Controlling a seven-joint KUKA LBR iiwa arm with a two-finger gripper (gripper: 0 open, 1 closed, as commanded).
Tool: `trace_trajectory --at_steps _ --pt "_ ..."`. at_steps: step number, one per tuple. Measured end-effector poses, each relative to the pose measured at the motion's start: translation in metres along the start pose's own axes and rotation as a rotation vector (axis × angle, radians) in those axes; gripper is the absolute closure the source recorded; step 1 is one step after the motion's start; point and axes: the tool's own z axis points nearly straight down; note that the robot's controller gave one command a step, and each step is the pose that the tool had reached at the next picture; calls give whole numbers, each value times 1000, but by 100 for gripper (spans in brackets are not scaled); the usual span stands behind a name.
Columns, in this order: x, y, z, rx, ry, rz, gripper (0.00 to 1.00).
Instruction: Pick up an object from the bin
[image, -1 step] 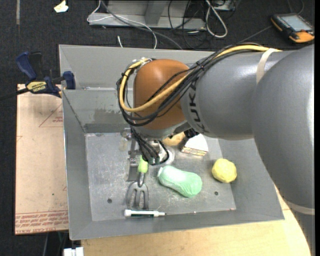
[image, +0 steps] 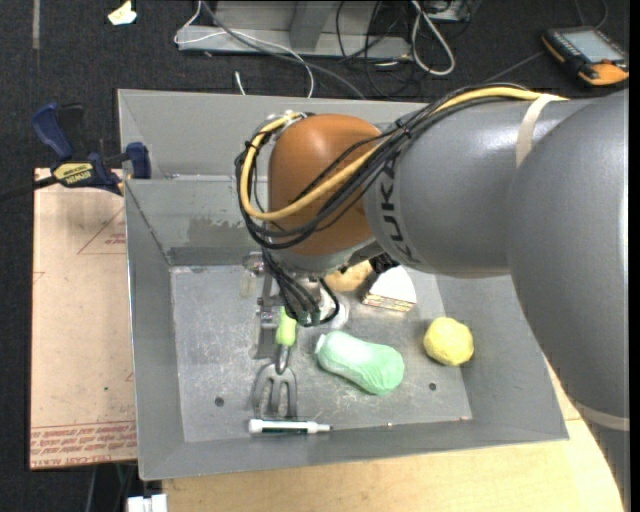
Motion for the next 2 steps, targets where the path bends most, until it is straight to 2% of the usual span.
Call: trace_trajectory --at_steps 1,2 --pt "-10 -21 62 -1 -5 -367 0" --pt "-18 -50 56 -2 -1 -548 0"
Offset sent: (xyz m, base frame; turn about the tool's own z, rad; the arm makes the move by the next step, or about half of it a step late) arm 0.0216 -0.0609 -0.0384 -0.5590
